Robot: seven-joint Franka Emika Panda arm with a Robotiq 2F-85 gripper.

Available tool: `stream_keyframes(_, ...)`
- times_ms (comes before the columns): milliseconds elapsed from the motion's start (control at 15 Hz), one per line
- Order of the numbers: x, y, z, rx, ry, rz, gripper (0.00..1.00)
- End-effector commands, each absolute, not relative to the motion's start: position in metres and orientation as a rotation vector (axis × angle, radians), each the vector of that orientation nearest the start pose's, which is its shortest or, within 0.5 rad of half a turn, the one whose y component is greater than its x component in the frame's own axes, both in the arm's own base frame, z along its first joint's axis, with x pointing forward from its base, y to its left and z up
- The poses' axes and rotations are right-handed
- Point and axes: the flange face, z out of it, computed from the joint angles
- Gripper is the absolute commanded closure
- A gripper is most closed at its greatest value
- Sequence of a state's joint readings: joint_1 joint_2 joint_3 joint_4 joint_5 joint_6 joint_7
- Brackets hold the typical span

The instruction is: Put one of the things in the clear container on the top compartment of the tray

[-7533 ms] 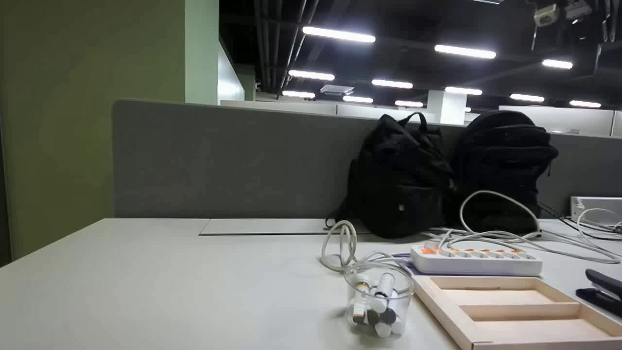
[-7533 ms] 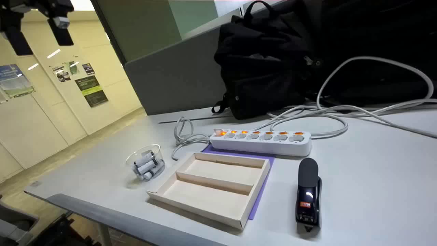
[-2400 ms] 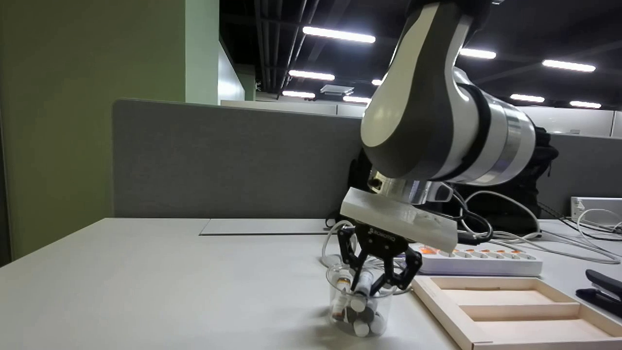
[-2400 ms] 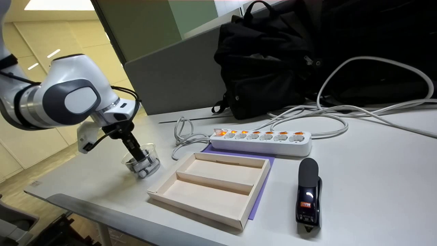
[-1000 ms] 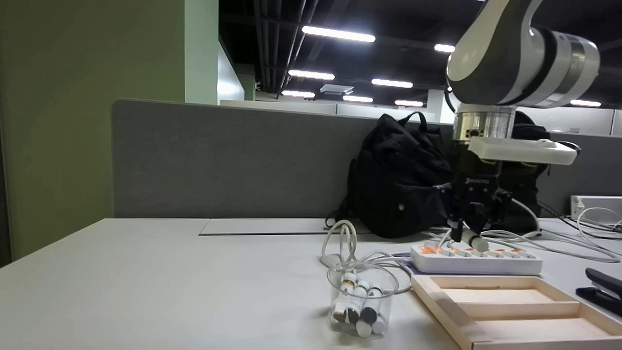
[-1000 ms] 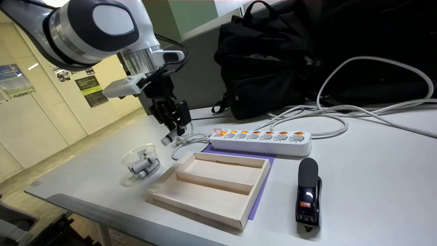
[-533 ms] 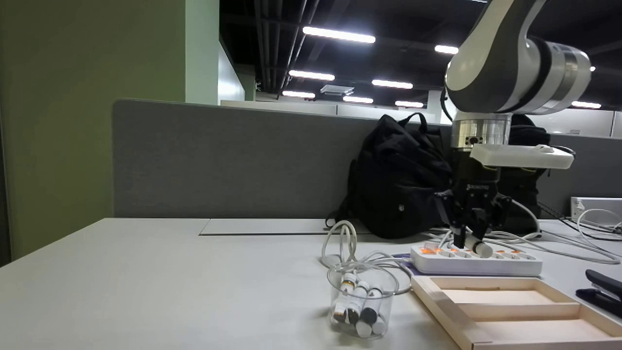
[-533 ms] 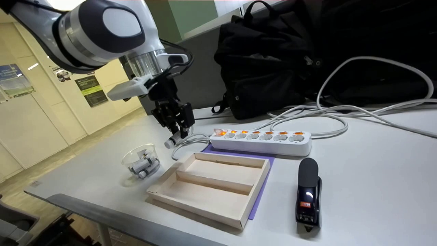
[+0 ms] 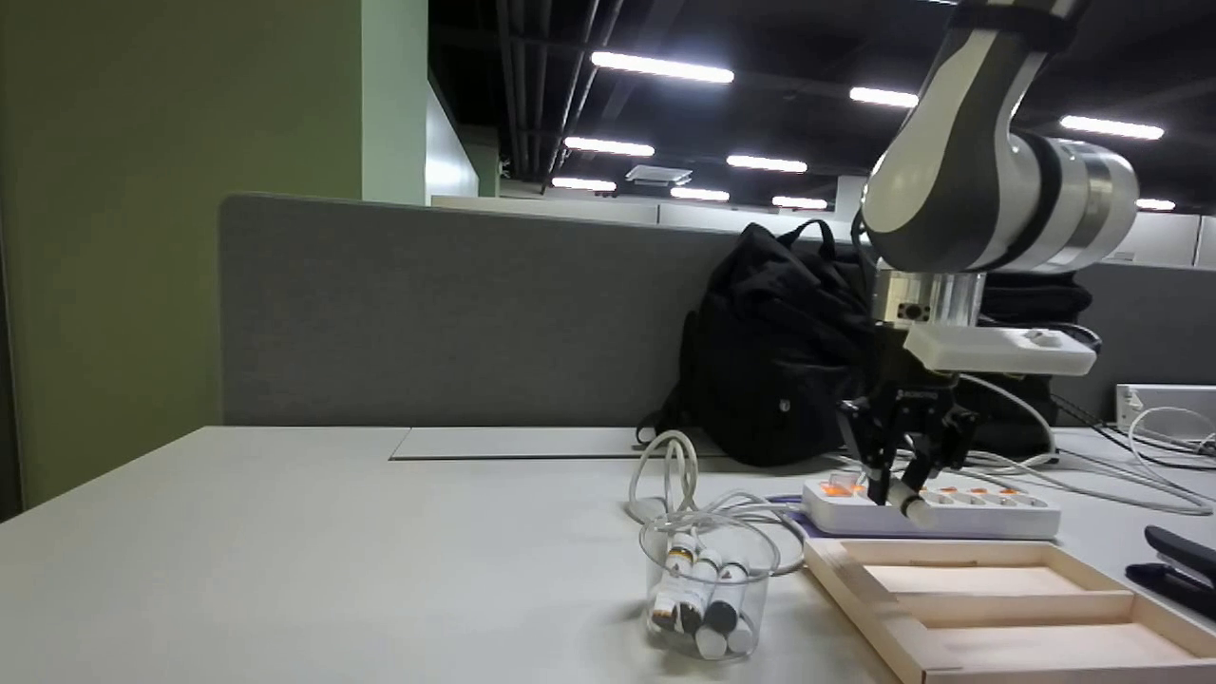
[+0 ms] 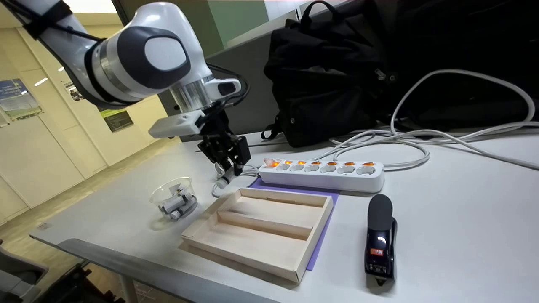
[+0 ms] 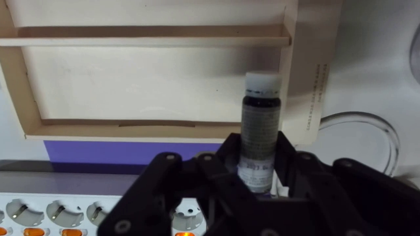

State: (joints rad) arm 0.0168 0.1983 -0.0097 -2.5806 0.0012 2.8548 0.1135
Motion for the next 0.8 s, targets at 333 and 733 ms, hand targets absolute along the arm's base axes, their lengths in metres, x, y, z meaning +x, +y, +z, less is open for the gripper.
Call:
stream_keyframes(333, 0.458, -0.005, 0.144, -3.138, 0.068, -0.188, 0.93)
stream_keyframes(733, 0.451, -0.004, 0.133, -3.144, 0.087, -0.161, 0.93)
